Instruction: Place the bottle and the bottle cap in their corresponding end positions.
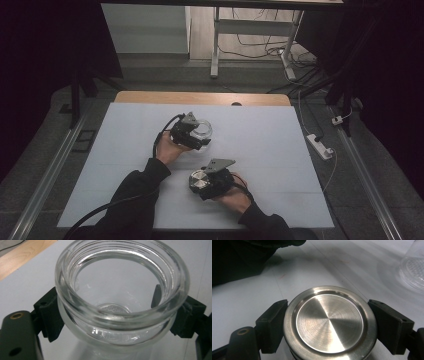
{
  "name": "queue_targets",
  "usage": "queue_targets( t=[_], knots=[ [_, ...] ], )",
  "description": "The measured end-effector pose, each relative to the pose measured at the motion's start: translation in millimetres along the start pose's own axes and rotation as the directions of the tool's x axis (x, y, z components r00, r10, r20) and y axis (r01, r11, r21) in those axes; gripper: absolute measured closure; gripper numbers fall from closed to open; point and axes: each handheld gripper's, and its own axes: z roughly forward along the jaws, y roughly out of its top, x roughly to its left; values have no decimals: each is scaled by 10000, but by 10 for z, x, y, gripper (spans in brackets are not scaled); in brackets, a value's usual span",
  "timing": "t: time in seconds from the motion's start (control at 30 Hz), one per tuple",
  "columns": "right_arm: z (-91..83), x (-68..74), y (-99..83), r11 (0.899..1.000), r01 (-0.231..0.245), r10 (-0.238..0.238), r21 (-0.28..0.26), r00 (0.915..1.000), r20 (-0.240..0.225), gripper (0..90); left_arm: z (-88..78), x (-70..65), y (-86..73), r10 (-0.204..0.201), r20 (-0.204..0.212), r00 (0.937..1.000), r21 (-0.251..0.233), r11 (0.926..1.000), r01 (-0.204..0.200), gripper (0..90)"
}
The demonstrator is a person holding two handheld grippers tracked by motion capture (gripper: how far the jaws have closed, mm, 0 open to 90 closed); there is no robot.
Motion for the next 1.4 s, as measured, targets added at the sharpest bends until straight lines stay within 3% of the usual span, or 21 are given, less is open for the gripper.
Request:
queue_targets(
  t=[0.5, 0.57, 0.83, 1.17, 1.4],
  knots=[
    [83, -12, 19, 9954, 97, -111, 955, 9998, 143, 194, 25, 29, -69, -53, 18, 10000, -211, 9998, 54, 150],
    [94, 6, 23, 9933, 340, -370, 1101, 9990, 259, 193, 25, 37, -84, -119, 36, 9999, -275, 9995, 120, 148],
    [95, 12, 26, 9931, 325, -359, 1126, 9990, 277, 190, 27, 63, -101, -288, 213, 9994, -346, 9990, 295, 144],
    [88, 1, 33, 9951, -215, 186, 966, 9994, 303, 130, 14, 49, -78, -413, 313, 9987, -90, 9991, 416, 92],
    [65, 7, 58, 9964, -346, 333, 773, 9993, 189, 89, -46, 55, -82, -492, 440, 9978, -107, 9987, 498, 45]
  ],
)
